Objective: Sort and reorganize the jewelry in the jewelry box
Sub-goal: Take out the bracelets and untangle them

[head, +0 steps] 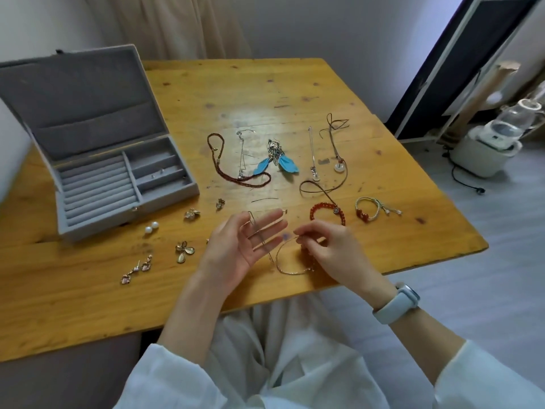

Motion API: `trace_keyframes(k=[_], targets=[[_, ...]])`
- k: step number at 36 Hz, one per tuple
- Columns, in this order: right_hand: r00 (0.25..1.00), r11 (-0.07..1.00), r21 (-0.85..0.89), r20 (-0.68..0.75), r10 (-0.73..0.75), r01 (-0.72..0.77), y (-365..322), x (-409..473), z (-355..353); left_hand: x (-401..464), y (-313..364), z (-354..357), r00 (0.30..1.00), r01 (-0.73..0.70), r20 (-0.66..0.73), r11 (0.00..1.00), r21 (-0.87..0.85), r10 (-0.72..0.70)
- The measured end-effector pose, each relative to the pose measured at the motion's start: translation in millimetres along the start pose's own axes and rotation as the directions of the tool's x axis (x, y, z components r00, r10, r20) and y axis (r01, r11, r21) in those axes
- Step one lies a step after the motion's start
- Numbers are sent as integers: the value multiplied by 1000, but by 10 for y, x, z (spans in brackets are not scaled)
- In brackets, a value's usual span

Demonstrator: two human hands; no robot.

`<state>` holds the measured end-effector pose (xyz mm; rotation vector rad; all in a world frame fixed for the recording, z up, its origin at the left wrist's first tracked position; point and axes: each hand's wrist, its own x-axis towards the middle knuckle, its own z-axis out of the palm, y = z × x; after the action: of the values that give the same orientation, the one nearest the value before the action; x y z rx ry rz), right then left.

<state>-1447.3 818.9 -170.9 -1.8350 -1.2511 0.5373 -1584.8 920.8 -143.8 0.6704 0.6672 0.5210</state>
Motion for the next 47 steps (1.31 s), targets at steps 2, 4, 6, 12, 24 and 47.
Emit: trace_keyframes(k=[2,4,6,12,24,47], targets=[[993,987,-126,-39,-108,102,51,1,16,10,-5,-8,1000,-4,-9,1000,23,5],[979,951,-262,-76,-192,166,100,0,27,32,-11,-19,999,-26,-34,995,101,29],[960,906,-378,-122,-252,190,120,5,34,41,-3,-27,995,-59,-62,963,265,78],[994,988,112,-22,-104,106,-111,98,70,-20,147,40,973,-196,29,750,631,230],[992,919,393,126,-30,-22,-279,189,223,-62,273,-63,970,-239,140,667,706,199],[989,768,632,-10,150,-110,-95,15,-201,-15,-43,171,969,-230,79,740,632,233]])
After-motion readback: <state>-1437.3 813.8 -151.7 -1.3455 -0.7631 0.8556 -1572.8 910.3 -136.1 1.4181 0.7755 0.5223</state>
